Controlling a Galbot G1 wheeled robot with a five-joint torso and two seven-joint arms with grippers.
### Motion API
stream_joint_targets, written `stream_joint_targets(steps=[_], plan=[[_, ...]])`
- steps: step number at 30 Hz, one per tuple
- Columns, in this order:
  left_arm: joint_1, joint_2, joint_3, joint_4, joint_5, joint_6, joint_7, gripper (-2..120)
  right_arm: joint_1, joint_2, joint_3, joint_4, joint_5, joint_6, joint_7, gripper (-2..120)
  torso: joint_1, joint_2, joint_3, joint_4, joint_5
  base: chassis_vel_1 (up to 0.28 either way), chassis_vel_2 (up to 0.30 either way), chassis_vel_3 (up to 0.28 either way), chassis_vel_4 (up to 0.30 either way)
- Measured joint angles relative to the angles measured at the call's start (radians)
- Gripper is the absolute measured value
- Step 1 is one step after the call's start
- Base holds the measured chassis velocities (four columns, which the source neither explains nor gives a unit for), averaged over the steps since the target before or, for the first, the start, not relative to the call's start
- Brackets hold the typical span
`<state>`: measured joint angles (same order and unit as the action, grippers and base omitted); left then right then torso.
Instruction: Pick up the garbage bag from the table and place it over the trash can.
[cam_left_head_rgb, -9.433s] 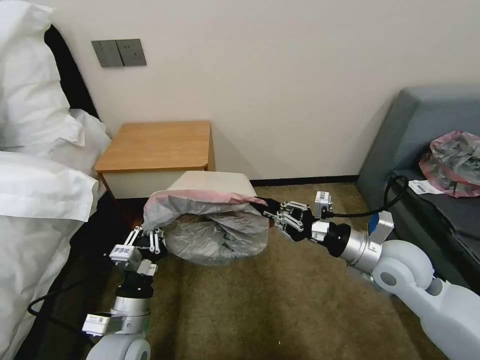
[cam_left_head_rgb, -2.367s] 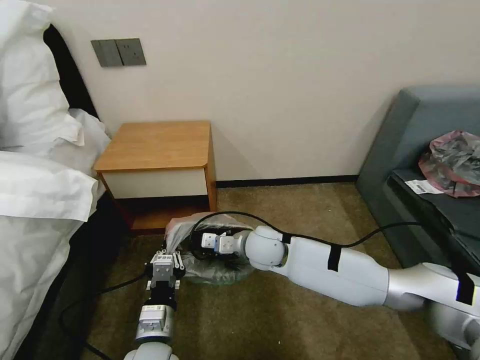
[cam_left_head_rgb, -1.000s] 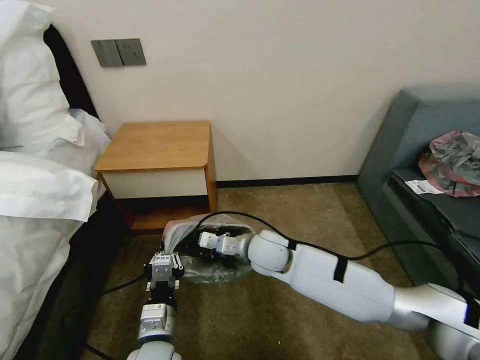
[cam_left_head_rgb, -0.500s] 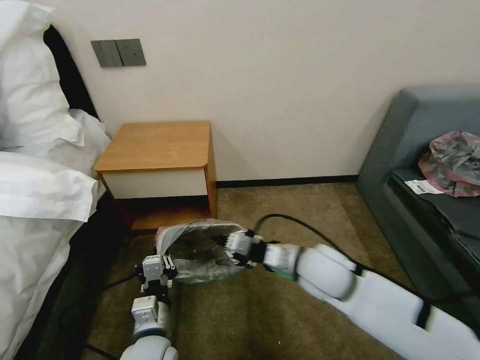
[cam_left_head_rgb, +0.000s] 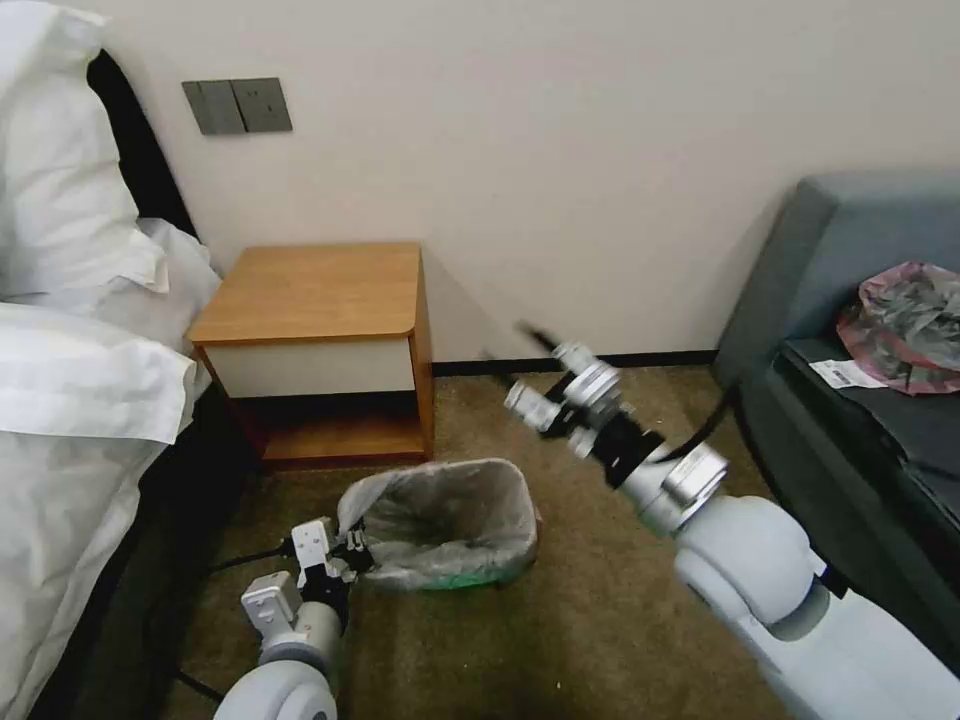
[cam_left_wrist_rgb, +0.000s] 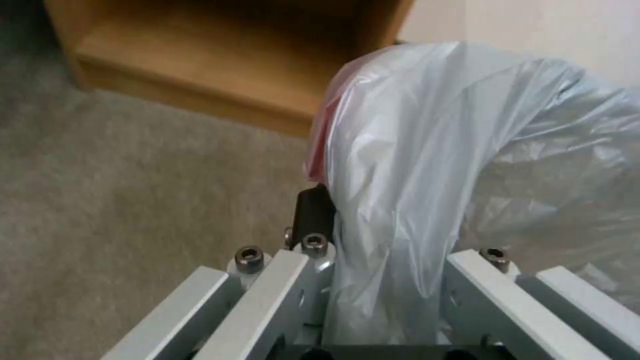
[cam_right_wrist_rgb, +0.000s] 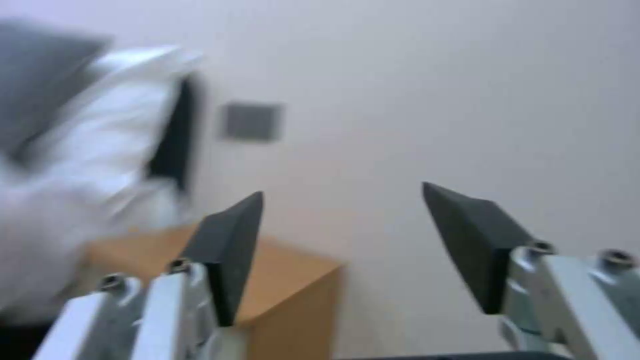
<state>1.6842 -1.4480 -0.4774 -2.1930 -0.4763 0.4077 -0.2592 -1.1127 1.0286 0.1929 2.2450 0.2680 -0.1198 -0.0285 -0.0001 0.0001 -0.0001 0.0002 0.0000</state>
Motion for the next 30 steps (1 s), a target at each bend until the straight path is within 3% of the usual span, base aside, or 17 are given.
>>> stream_joint_targets(steps=[2, 3, 7, 13, 17, 30], plan=[[-0.009, 0.011, -0.002, 0.024, -0.007, 0.016, 0.028, 6, -0.061, 0.151, 0.16, -0.002, 0.019, 0.002, -0.011, 78, 0.0, 0.0, 0.0, 0.0, -0.0001, 0.0, 0.0, 0.0, 0.0], [-0.009, 0.011, -0.002, 0.024, -0.007, 0.016, 0.028, 6, -0.061, 0.151, 0.16, -0.002, 0.019, 0.002, -0.011, 78, 0.0, 0.0, 0.0, 0.0, -0.0001, 0.0, 0.0, 0.0, 0.0], [-0.025, 0.012, 0.009, 0.055, -0.043, 0.039, 0.053, 6, -0.221, 0.292, 0.24, 0.022, 0.004, 0.066, -0.071, 96, 0.0, 0.0, 0.0, -0.0004, -0.0002, 0.0, 0.0, 0.0, 0.0], [-0.032, 0.014, 0.013, 0.085, -0.038, 0.04, 0.064, 6, -0.283, 0.344, 0.233, -0.018, -0.035, 0.137, -0.1, 100, 0.0, 0.0, 0.0, -0.0003, -0.0001, 0.0, 0.0, 0.0, 0.0], [-0.036, 0.016, 0.011, 0.109, -0.025, 0.021, 0.088, 6, -0.297, 0.395, 0.194, -0.09, -0.102, 0.181, -0.049, 100, 0.0, 0.0, 0.0, -0.0001, 0.0, 0.0, 0.0, 0.0, 0.0], [-0.059, 0.009, 0.008, 0.158, -0.009, -0.002, 0.107, 6, -0.297, 0.414, 0.16, -0.202, -0.113, 0.204, -0.028, 100, 0.0, 0.0, 0.0, -0.0001, 0.0, 0.0, 0.0, 0.0, 0.0]])
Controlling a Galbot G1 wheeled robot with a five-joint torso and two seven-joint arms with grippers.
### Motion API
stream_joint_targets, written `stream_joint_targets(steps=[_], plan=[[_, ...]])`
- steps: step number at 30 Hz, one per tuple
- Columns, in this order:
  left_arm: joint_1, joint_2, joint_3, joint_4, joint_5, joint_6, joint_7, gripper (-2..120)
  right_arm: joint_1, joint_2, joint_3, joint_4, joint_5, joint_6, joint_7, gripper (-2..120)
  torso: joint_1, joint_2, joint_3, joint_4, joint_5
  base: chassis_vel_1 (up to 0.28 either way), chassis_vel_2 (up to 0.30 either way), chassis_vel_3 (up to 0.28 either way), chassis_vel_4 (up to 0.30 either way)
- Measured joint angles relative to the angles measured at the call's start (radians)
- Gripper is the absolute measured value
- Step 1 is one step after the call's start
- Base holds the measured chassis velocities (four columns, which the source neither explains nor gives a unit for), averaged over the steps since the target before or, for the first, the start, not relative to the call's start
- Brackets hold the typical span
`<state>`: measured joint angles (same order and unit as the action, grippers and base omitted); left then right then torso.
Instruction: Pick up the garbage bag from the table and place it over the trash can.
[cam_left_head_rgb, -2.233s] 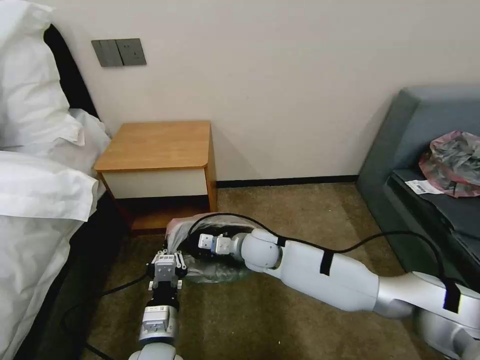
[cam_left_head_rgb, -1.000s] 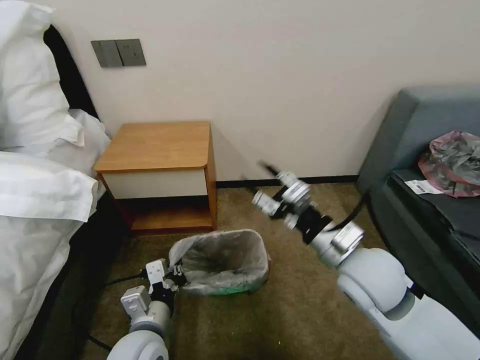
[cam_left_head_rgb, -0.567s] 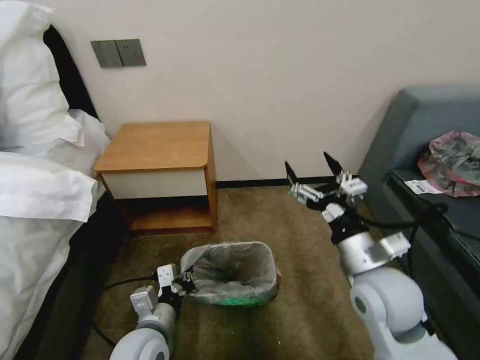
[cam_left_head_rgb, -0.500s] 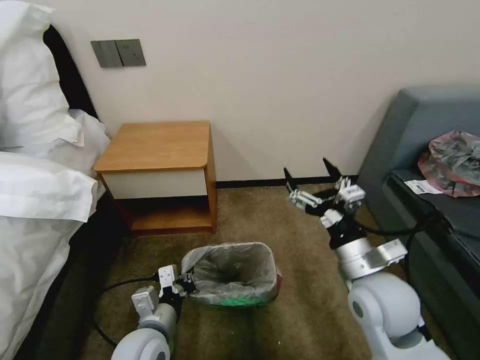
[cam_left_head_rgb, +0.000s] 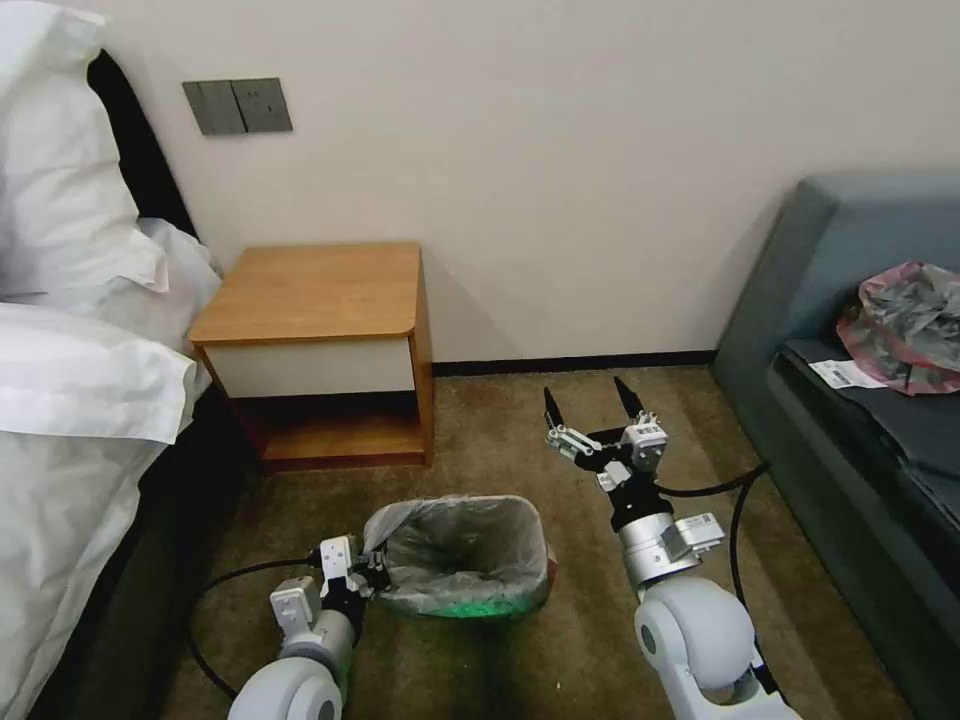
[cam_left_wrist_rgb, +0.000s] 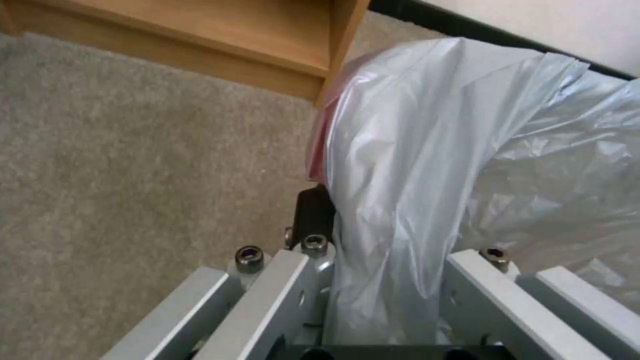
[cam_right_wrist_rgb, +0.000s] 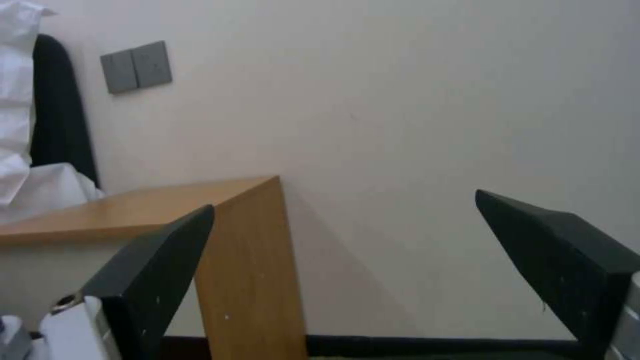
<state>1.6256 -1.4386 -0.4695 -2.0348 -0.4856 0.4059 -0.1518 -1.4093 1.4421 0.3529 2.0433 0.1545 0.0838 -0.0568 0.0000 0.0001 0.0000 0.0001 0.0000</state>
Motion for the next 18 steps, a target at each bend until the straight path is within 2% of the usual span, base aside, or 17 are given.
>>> stream_joint_targets(steps=[10, 12, 14, 17, 18], plan=[[-0.01, -0.001, 0.001, -0.001, -0.007, -0.008, 0.0, 6, 0.003, -0.001, -0.006, -0.024, -0.003, 0.006, -0.01, 100, 0.0, 0.0, 0.0, -0.0001, 0.0, 0.0, 0.0, 0.0, 0.0], [-0.009, -0.001, 0.001, -0.005, -0.009, -0.008, 0.002, 15, 0.004, 0.0, -0.008, -0.025, -0.005, 0.008, -0.016, 100, 0.0, 0.0, 0.0, -0.0001, -0.0001, 0.0, 0.0, 0.0, 0.0], [-0.01, -0.001, 0.001, -0.005, -0.009, -0.009, 0.002, 18, 0.004, 0.0, -0.009, -0.026, -0.006, 0.009, -0.018, 100, 0.0, 0.0, 0.0, -0.0001, 0.0, 0.0, 0.0, 0.0, 0.0], [-0.01, -0.002, 0.001, -0.005, -0.011, -0.011, 0.002, 33, 0.004, 0.0, -0.012, -0.026, -0.01, 0.011, -0.026, 100, 0.0, 0.0, 0.0, -0.0001, 0.0, 0.0, 0.0, 0.0, 0.0], [-0.01, -0.002, 0.001, -0.005, -0.011, -0.011, 0.002, 33, 0.004, 0.0, -0.012, -0.026, -0.01, 0.011, -0.026, 100, 0.0, 0.0, 0.0, -0.0001, 0.0, 0.0, 0.0, 0.0, 0.0]])
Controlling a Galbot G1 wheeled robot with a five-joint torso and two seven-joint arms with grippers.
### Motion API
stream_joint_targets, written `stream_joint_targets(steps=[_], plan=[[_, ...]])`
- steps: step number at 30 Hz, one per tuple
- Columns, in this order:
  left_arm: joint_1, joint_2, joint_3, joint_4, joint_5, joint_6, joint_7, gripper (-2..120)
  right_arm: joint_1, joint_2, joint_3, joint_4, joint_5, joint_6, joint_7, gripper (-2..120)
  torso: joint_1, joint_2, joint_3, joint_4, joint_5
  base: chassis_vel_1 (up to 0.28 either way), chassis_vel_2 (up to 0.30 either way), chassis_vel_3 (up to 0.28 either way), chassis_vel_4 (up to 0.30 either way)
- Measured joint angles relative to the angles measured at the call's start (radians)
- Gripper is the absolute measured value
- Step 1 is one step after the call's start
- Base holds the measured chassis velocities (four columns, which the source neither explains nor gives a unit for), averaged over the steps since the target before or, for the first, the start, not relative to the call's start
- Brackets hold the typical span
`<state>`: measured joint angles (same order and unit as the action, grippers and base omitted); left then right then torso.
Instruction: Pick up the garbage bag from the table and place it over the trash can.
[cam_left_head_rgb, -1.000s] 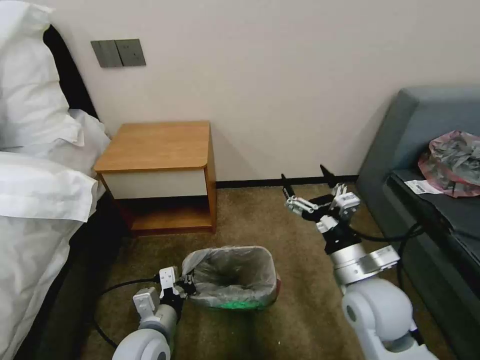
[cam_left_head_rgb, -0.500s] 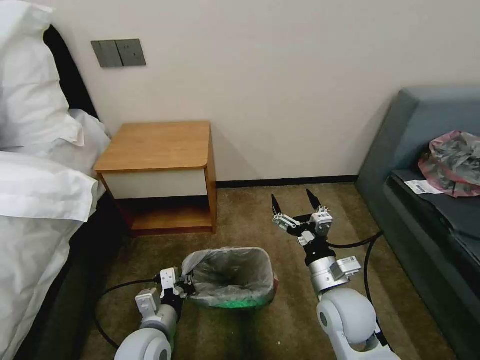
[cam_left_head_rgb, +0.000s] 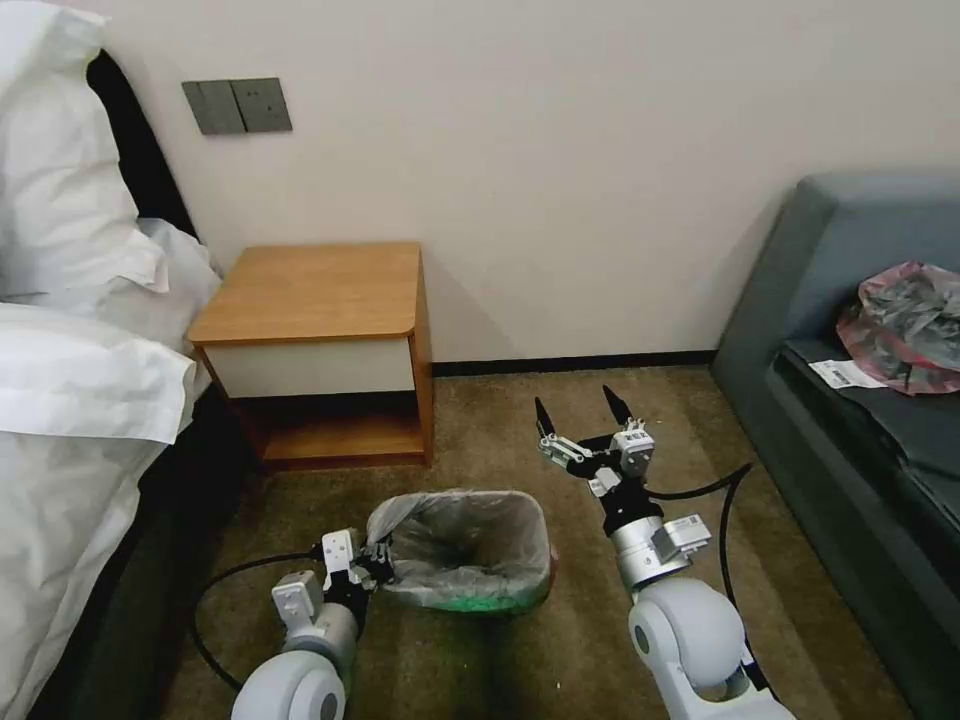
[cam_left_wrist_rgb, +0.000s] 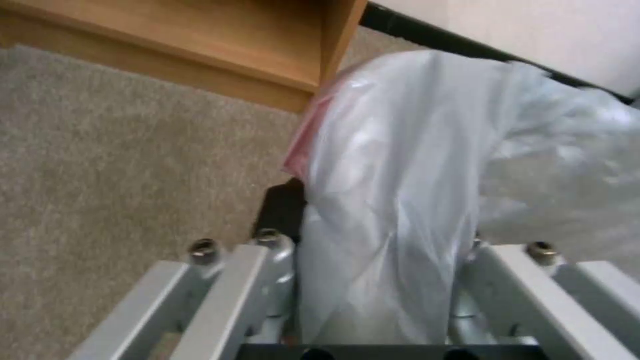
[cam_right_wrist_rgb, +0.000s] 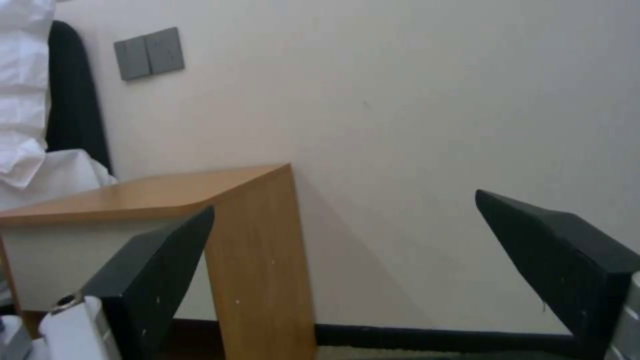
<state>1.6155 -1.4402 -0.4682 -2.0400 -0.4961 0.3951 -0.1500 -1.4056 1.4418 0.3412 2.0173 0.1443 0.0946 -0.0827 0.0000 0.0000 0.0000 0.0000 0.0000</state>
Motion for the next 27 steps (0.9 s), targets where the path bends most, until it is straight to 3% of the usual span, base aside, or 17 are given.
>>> stream_joint_targets(steps=[12, 14, 18, 25, 27], plan=[[0.005, -0.001, -0.001, -0.009, 0.002, -0.012, 0.002, 75, -0.003, 0.003, -0.008, 0.0, -0.014, 0.002, -0.01, 100, 0.0, 0.0, 0.0, 0.0, -0.0001, 0.0, 0.0, 0.0, 0.0], [0.008, 0.0, -0.004, -0.009, 0.01, -0.028, 0.006, 86, -0.005, 0.009, -0.012, -0.003, -0.018, 0.005, -0.01, 100, 0.0, 0.0, 0.0, 0.0, -0.0001, 0.0, 0.0, 0.0, 0.0], [0.019, 0.003, -0.01, -0.009, 0.031, -0.053, 0.016, 98, -0.01, 0.018, -0.026, -0.02, -0.026, 0.011, -0.008, 100, 0.0, 0.0, 0.0, 0.0, -0.0001, 0.0, 0.0, 0.0, 0.0], [0.035, 0.005, -0.02, -0.009, 0.077, -0.127, 0.03, 100, -0.01, 0.03, -0.05, -0.041, -0.04, 0.017, -0.007, 100, 0.0, 0.0, 0.0, 0.0, -0.0001, 0.0, 0.0, 0.0, 0.0], [0.041, 0.002, -0.025, -0.004, 0.109, -0.202, 0.044, 100, -0.005, 0.035, -0.061, -0.047, -0.044, 0.017, -0.006, 100, 0.0, 0.0, 0.0, 0.0, -0.0001, 0.0, 0.0, 0.0, 0.0]])
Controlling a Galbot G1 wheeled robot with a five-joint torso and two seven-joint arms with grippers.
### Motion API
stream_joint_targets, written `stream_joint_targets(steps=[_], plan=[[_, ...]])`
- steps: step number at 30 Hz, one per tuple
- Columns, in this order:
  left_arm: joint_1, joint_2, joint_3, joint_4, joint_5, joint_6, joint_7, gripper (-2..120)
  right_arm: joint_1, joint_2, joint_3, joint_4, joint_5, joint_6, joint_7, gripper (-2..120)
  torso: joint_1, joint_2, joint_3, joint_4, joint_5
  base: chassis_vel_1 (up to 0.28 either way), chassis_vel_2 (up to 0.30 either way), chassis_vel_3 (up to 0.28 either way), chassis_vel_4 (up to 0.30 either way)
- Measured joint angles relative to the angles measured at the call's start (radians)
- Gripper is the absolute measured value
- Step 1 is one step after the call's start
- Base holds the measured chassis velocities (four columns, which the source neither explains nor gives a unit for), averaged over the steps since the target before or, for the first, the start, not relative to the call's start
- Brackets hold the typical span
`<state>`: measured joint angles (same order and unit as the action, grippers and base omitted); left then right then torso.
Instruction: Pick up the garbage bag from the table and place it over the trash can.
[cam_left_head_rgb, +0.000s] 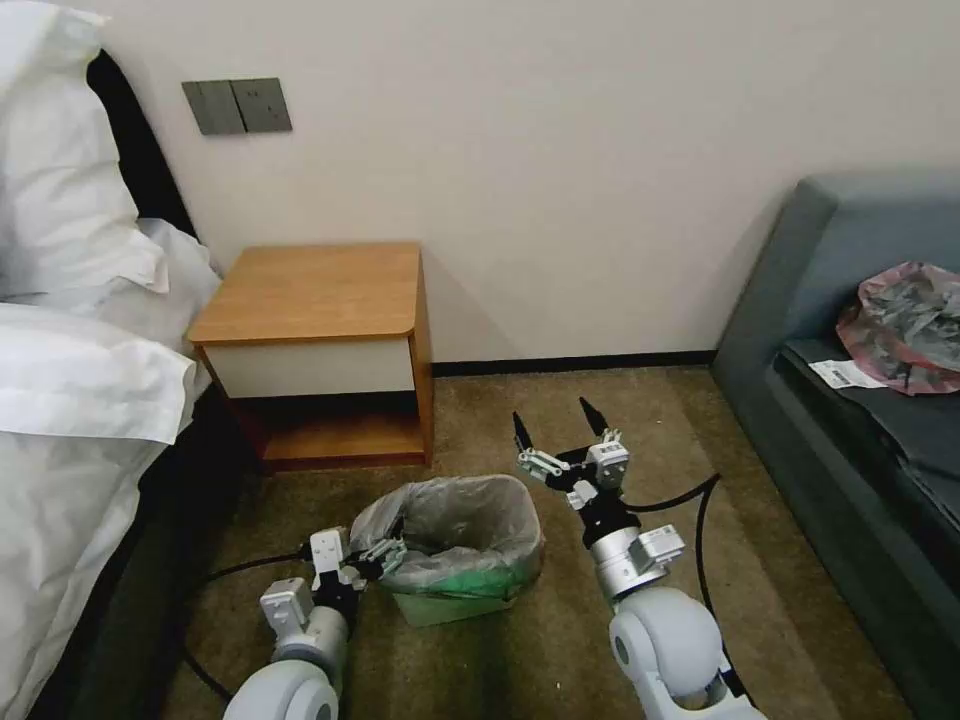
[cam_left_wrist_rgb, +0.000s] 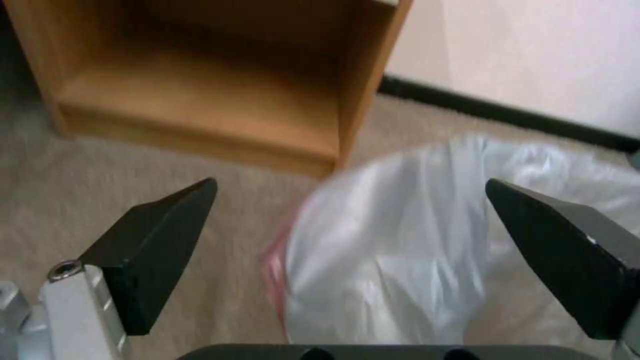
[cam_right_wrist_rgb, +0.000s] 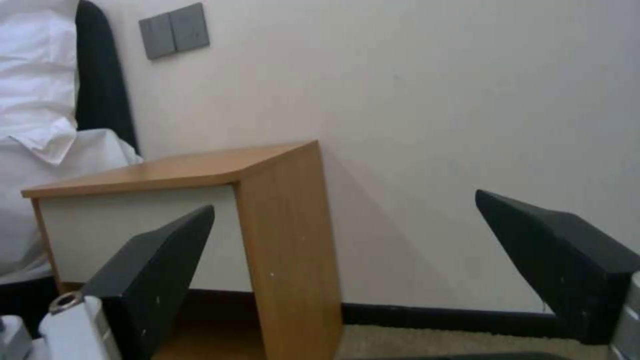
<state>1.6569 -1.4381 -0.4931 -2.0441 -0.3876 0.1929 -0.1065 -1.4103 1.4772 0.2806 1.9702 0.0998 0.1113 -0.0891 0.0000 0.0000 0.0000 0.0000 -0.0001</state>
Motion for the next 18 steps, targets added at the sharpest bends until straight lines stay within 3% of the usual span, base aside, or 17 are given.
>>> stream_joint_targets(steps=[2, 4, 5, 7, 10, 12, 13, 18], plan=[[0.002, -0.006, -0.002, 0.007, 0.014, -0.079, 0.011, 100, 0.002, 0.002, -0.005, -0.005, -0.003, 0.0, 0.0, 100, 0.0, 0.0, 0.0, 0.0, 0.0001, 0.0, 0.0, 0.0, 0.0], [0.002, -0.006, -0.003, 0.008, 0.015, -0.088, 0.012, 100, 0.002, 0.002, -0.006, -0.005, -0.003, 0.0, 0.0, 100, 0.0, 0.0, 0.0, 0.0, 0.0001, 0.0, 0.0, 0.0, 0.0], [-0.003, -0.013, -0.005, 0.026, 0.029, -0.195, 0.031, 100, 0.001, 0.002, -0.008, -0.01, -0.009, 0.003, 0.0, 100, 0.0, 0.0, 0.0, 0.0001, 0.0, 0.0, 0.0, 0.0, 0.0], [-0.006, -0.016, -0.007, 0.034, 0.037, -0.234, 0.04, 100, -0.001, 0.003, -0.01, -0.014, -0.013, 0.007, 0.003, 100, 0.0, 0.0, 0.0, 0.0001, 0.0, 0.0, 0.0, 0.0, 0.0], [-0.024, -0.019, -0.014, 0.062, 0.058, -0.365, 0.089, 98, -0.012, 0.017, -0.015, -0.041, -0.044, 0.042, 0.051, 100, 0.0, 0.0, 0.0, 0.0, 0.0001, 0.0, 0.0, 0.0, 0.0], [-0.028, -0.018, -0.016, 0.067, 0.06, -0.385, 0.099, 97, -0.016, 0.021, -0.015, -0.049, -0.052, 0.049, 0.058, 100, 0.0, 0.0, 0.0, 0.0, 0.0001, 0.0, 0.0, 0.0, 0.0], [-0.043, -0.018, -0.02, 0.091, 0.049, -0.445, 0.138, 97, -0.026, 0.031, -0.01, -0.079, -0.085, 0.087, 0.065, 100, 0.0, 0.0, 0.0, 0.0001, 0.0001, 0.0, 0.0, 0.0, 0.0], [-0.076, -0.02, -0.028, 0.152, 0.069, -0.539, 0.188, 98, -0.046, 0.048, 0.016, -0.155, -0.176, 0.176, 0.067, 100, 0.0, 0.0, 0.0, 0.0, -0.0014, 0.0, 0.0, 0.0, 0.0]])
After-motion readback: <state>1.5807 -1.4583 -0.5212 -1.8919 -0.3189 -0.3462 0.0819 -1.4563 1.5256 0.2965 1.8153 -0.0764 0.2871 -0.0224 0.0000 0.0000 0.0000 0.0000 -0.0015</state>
